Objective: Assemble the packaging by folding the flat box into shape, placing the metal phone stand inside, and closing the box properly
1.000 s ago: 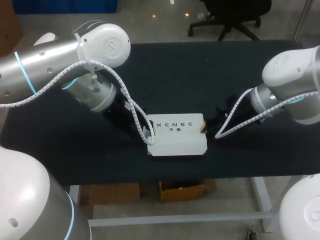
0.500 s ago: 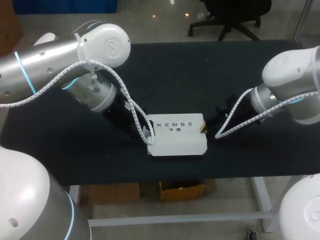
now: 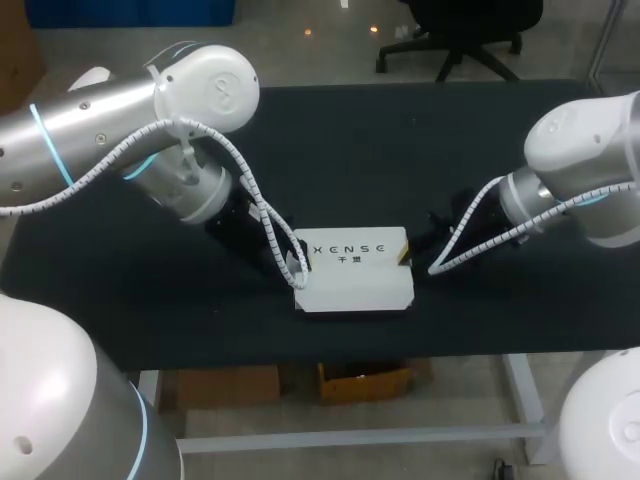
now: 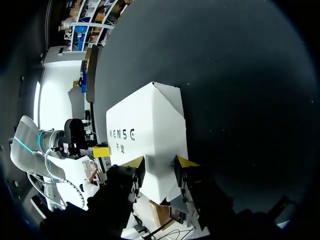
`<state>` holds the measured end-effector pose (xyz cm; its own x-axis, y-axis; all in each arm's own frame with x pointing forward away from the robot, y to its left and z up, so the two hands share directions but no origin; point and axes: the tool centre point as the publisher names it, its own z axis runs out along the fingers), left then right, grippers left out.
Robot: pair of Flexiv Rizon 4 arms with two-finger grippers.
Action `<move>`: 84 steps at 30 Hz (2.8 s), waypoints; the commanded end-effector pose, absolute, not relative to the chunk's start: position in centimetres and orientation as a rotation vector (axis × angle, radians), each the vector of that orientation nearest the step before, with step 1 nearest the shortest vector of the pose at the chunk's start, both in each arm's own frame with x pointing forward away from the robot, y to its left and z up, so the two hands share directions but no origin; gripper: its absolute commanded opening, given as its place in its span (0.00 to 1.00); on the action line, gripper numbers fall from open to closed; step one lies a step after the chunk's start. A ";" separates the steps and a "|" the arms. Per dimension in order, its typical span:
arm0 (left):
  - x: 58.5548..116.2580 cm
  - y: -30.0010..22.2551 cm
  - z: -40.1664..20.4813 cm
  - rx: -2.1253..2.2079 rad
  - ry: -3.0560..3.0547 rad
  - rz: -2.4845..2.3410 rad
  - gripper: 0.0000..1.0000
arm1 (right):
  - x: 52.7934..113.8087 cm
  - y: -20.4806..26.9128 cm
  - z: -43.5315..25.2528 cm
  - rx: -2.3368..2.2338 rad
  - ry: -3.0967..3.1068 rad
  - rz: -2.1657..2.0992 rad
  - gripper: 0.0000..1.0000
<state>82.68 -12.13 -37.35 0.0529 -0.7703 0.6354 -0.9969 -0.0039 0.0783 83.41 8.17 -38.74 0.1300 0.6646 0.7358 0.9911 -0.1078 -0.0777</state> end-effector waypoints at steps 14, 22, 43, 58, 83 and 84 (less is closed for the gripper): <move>82.8 -12.3 -37.1 1.773 -1.745 0.564 0.53 | 83.6 8.2 -38.9 -1.838 -1.540 -0.682 0.35; 82.8 -12.5 -36.8 1.778 -1.753 0.548 0.53 | 83.6 8.3 -38.7 -1.840 -1.528 -0.665 0.35; 82.3 -12.9 -36.3 1.765 -1.760 0.524 0.52 | 83.2 8.7 -37.7 -1.832 -1.513 -0.631 0.35; 82.2 -13.2 -36.0 1.754 -1.752 0.504 0.52 | 83.1 8.7 -37.4 -1.812 -1.488 -0.624 0.35; 82.7 -13.4 -35.5 1.742 -1.730 0.441 0.49 | 83.4 8.9 -36.6 -1.785 -1.482 -0.599 0.35; 82.7 -13.4 -35.5 1.742 -1.730 0.439 0.49 | 83.4 8.9 -36.6 -1.784 -1.481 -0.598 0.35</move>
